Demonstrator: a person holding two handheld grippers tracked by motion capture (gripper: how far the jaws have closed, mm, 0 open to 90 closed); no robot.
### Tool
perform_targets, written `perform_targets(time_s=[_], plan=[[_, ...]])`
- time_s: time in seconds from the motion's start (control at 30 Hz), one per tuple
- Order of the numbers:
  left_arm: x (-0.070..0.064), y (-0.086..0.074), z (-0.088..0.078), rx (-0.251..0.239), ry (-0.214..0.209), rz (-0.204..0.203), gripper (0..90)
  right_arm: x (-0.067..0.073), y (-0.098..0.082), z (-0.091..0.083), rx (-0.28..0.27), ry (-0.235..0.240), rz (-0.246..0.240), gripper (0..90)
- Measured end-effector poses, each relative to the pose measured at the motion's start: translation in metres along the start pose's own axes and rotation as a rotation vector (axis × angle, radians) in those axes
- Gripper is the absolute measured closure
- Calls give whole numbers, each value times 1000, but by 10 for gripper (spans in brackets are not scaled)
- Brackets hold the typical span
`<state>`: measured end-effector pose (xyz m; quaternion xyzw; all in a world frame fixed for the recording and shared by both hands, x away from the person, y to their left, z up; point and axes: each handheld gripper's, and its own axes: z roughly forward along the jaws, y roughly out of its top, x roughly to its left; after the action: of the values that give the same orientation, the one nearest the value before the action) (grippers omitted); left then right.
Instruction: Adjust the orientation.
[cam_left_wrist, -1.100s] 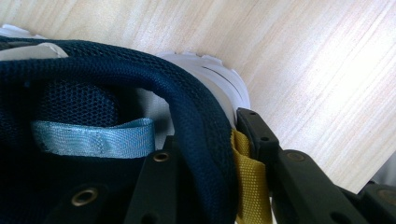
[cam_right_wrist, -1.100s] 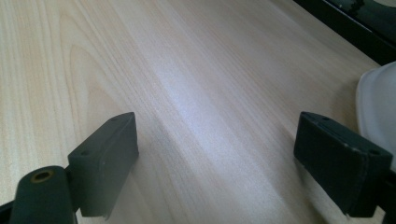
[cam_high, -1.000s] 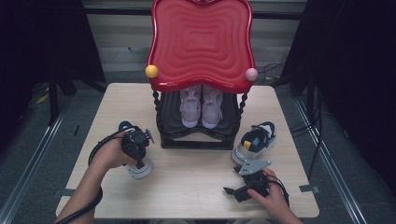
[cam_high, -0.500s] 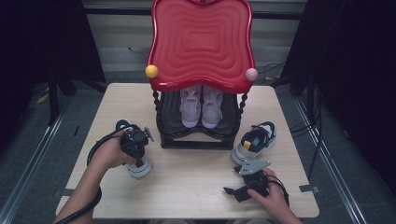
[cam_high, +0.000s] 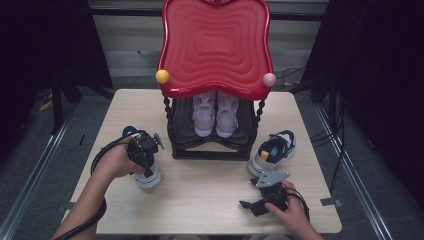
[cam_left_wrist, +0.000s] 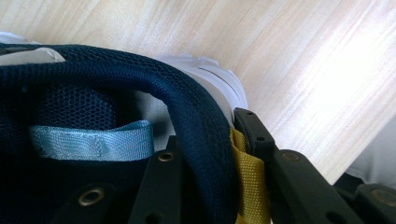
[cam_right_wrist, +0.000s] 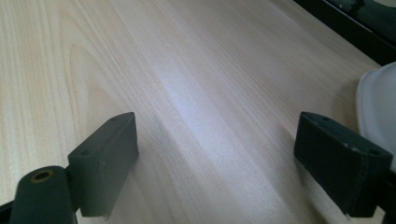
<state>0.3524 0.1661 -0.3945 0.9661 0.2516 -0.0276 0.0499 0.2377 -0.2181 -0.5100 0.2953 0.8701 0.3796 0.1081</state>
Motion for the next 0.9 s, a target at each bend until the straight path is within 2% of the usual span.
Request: perform_targets(time_s=[0.03,0.13,0.4,0.5,0.53,0.6,0.9], plan=[[1,0,-3,18,2,13,731,0,0,0,0,0,0,131],[1,1,-8,10,4,20,731,0,0,0,-2,-1,-3,131],[-1,4,-30,2,-2,15,730,0,0,0,-3,-1,-4,132],[-1,5,-38,10,0,25,730,0,0,0,-2,-1,-4,132],[-3,5,-39,-7,-2,10,730,0,0,0,-2,-1,-4,132],[-2,7,-46,7,-3,26,730,0,0,0,-2,0,-4,131],[-5,12,-72,20,-6,30,730,0,0,0,-2,0,-4,132]])
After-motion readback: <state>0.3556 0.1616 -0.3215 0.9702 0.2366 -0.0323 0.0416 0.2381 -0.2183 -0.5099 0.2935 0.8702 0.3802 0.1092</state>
